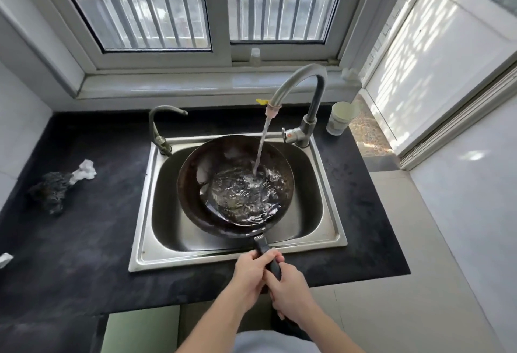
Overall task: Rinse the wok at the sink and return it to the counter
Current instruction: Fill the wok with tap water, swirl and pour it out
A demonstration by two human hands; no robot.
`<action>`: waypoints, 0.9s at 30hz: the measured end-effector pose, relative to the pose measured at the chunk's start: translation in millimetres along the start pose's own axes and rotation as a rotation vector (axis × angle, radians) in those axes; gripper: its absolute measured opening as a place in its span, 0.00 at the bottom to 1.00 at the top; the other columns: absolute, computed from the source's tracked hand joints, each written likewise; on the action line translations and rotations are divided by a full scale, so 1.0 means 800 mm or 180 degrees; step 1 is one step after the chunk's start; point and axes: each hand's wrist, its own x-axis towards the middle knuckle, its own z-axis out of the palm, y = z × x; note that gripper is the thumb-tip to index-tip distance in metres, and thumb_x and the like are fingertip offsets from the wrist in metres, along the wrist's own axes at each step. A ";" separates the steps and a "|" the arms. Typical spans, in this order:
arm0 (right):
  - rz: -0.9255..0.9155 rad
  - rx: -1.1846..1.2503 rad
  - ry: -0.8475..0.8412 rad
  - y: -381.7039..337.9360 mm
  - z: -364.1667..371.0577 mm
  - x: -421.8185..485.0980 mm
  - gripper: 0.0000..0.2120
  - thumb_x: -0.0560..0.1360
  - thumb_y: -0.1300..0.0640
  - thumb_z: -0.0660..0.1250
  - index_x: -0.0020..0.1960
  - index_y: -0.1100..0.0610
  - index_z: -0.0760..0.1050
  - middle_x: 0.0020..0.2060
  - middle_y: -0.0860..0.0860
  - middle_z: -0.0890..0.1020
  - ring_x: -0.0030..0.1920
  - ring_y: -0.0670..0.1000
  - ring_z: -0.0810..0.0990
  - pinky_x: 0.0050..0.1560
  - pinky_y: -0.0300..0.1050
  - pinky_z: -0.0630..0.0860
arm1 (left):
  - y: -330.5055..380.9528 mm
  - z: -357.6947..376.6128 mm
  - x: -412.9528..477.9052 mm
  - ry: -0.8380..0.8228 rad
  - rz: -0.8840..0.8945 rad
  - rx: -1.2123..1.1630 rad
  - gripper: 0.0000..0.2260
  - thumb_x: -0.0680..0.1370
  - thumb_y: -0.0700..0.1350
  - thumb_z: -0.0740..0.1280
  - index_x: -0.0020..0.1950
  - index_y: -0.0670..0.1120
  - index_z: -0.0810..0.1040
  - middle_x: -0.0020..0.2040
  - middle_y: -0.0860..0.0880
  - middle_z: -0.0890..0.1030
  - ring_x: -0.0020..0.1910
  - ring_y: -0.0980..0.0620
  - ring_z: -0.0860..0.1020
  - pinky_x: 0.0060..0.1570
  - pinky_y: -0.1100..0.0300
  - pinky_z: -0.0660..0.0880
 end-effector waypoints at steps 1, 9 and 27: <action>0.0017 -0.0015 -0.0026 -0.001 0.001 0.002 0.11 0.78 0.49 0.63 0.42 0.55 0.74 0.32 0.50 0.81 0.26 0.46 0.77 0.24 0.37 0.71 | 0.000 -0.002 0.001 0.0024 -0.0006 0.0024 0.07 0.78 0.40 0.70 0.46 0.36 0.83 0.40 0.43 0.84 0.39 0.47 0.81 0.43 0.53 0.77; 0.0177 0.0303 -0.0145 0.009 0.024 -0.001 0.12 0.78 0.51 0.64 0.40 0.57 0.74 0.27 0.50 0.78 0.24 0.49 0.74 0.28 0.47 0.74 | -0.006 -0.021 -0.006 0.0046 -0.0029 -0.0129 0.06 0.78 0.38 0.69 0.49 0.35 0.82 0.40 0.42 0.84 0.41 0.46 0.82 0.52 0.50 0.78; 0.0188 0.0043 -0.0006 0.023 -0.012 0.004 0.13 0.78 0.48 0.63 0.47 0.59 0.76 0.32 0.53 0.81 0.24 0.49 0.77 0.24 0.45 0.75 | -0.010 0.017 0.006 -0.0114 -0.0141 -0.0078 0.06 0.78 0.38 0.68 0.49 0.35 0.82 0.41 0.42 0.84 0.41 0.47 0.82 0.45 0.54 0.79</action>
